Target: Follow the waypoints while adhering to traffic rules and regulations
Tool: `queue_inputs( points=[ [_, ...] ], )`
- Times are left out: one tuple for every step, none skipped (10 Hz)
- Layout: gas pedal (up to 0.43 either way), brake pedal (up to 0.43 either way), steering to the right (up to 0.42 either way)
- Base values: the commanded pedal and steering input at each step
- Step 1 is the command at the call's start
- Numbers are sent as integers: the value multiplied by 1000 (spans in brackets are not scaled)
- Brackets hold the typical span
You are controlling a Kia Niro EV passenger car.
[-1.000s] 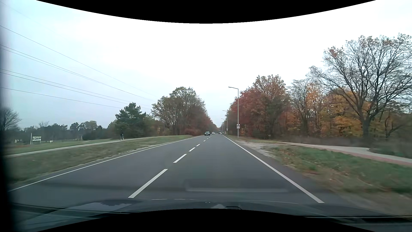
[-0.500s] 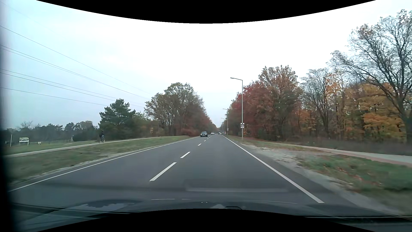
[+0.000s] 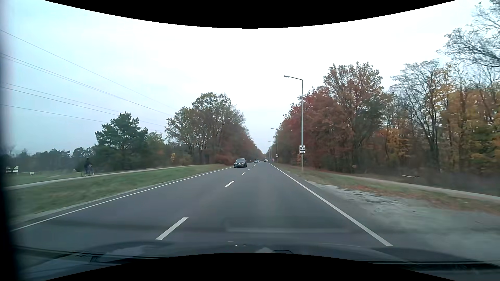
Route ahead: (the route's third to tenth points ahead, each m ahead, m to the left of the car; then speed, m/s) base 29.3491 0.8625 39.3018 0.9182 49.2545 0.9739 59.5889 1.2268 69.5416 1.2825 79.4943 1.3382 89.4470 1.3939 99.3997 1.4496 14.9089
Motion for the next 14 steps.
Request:
queue_inputs(
  points=[
    [177,0,1],
    [177,0,1],
    [177,0,1],
    [177,0,1],
    [177,0,1],
    [177,0,1],
    [177,0,1],
    [177,0,1],
    [177,0,1],
    [177,0,1],
    [177,0,1],
    [177,0,1],
    [177,0,1],
    [177,0,1]
  ],
)
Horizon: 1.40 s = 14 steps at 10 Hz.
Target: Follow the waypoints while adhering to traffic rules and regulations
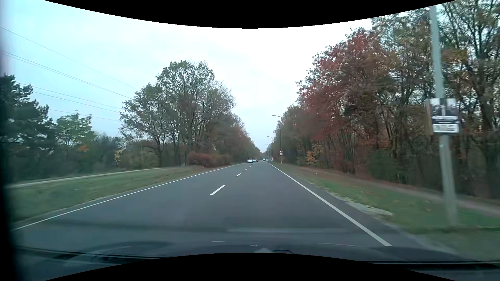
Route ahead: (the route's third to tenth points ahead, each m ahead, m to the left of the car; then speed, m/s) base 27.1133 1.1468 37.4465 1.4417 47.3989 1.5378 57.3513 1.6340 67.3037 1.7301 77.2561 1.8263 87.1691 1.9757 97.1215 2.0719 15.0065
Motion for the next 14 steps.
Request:
queue_inputs(
  points=[
    [177,0,1],
    [177,0,1],
    [177,0,1],
    [177,0,1],
    [177,0,1],
    [177,0,1],
    [177,0,1],
    [177,0,1],
    [177,0,1],
    [177,0,1],
    [177,0,1],
    [177,0,1],
    [177,0,1],
    [177,0,0]
  ],
)
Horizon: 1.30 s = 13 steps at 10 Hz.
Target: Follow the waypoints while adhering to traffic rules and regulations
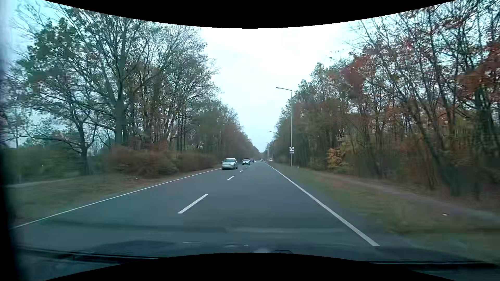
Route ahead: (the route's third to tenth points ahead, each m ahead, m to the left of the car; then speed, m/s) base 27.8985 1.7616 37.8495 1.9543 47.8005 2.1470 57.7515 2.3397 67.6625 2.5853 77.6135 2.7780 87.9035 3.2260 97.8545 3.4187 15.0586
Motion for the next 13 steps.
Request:
queue_inputs(
  points=[
    [177,0,-1],
    [177,0,-2],
    [177,0,-2],
    [177,0,-2],
    [177,0,-2],
    [177,0,-2],
    [177,0,-2],
    [177,0,-2],
    [177,0,-2],
    [177,0,-2],
    [177,0,-2],
    [177,0,-2],
    [177,0,-2]
  ],
)
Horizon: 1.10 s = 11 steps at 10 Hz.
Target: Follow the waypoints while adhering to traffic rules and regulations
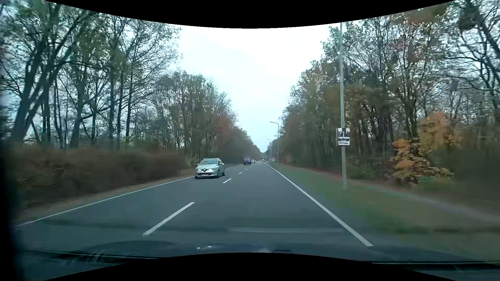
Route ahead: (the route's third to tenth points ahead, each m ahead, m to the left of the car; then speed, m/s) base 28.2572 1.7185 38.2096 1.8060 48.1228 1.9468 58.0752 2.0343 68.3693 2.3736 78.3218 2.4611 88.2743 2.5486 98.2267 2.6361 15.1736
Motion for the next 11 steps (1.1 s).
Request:
queue_inputs(
  points=[
    [177,0,-2],
    [177,0,-2],
    [177,0,-2],
    [177,0,-2],
    [177,0,-2],
    [177,0,-2],
    [177,0,-2],
    [177,0,-2],
    [177,0,-2],
    [177,0,-2],
    [177,0,-2]
  ],
)
